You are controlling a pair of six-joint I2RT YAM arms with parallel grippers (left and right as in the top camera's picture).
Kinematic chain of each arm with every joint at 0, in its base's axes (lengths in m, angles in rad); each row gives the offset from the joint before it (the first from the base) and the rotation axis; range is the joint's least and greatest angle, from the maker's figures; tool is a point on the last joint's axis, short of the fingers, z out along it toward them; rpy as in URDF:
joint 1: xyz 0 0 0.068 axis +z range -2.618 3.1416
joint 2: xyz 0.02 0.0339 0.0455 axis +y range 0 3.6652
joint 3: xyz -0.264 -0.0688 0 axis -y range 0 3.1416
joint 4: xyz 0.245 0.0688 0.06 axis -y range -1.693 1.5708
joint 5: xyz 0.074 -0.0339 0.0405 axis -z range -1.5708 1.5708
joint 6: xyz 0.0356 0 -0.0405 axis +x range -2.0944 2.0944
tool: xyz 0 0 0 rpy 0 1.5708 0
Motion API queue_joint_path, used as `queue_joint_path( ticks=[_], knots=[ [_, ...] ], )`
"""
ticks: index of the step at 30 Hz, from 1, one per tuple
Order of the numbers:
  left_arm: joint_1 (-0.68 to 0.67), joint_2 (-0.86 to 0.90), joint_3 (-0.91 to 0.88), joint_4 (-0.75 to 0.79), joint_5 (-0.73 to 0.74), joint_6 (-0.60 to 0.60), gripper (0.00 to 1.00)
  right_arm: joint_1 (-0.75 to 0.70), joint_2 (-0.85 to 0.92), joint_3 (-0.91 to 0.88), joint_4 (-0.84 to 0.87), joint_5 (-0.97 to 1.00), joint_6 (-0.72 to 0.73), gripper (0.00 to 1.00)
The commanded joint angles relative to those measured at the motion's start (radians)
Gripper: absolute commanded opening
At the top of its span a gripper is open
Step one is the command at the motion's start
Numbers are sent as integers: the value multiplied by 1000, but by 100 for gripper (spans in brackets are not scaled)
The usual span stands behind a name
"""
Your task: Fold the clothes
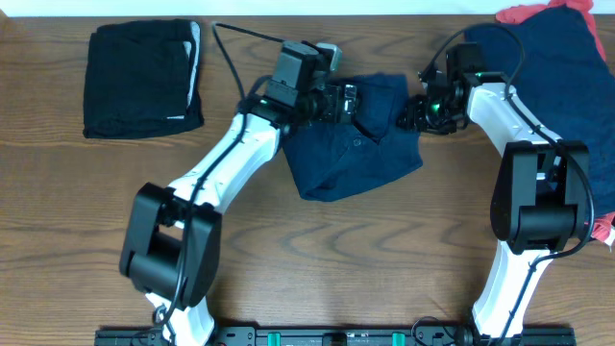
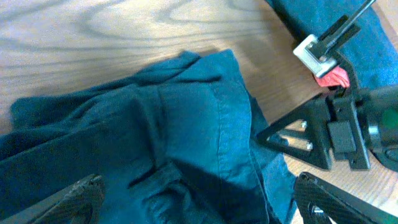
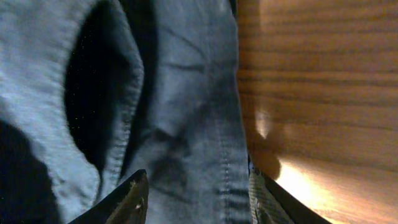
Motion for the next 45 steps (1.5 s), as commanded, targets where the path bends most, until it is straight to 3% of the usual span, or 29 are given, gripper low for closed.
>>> queue_joint_path(
  ticks=[1,9,11,18,22,25,29,34,45],
  knots=[
    [-17,45,9,26,14,-16,98,4,-6,-32,25,-15,-3,50],
    [-23,131,9,36,11,-16,97,16,-6,-40,61,-14,-3,51],
    [-23,141,9,22,10,-16,92,21,-6,-40,65,-14,-3,51],
    [-23,143,9,-113,-9,-15,57,23,-6,-40,68,-15,-3,51],
    [-15,139,9,-229,-9,5,23,22,-6,-39,77,-35,8,48],
    [16,122,9,-327,-9,13,6,18,-6,-31,81,-87,8,44],
    [70,74,9,-426,-10,53,6,15,-6,-14,76,-155,8,32],
    [129,18,9,-460,-16,77,6,16,-6,-10,46,-203,8,2],
    [151,6,9,-448,-16,110,6,31,-6,-10,31,-392,-23,1]
  ],
)
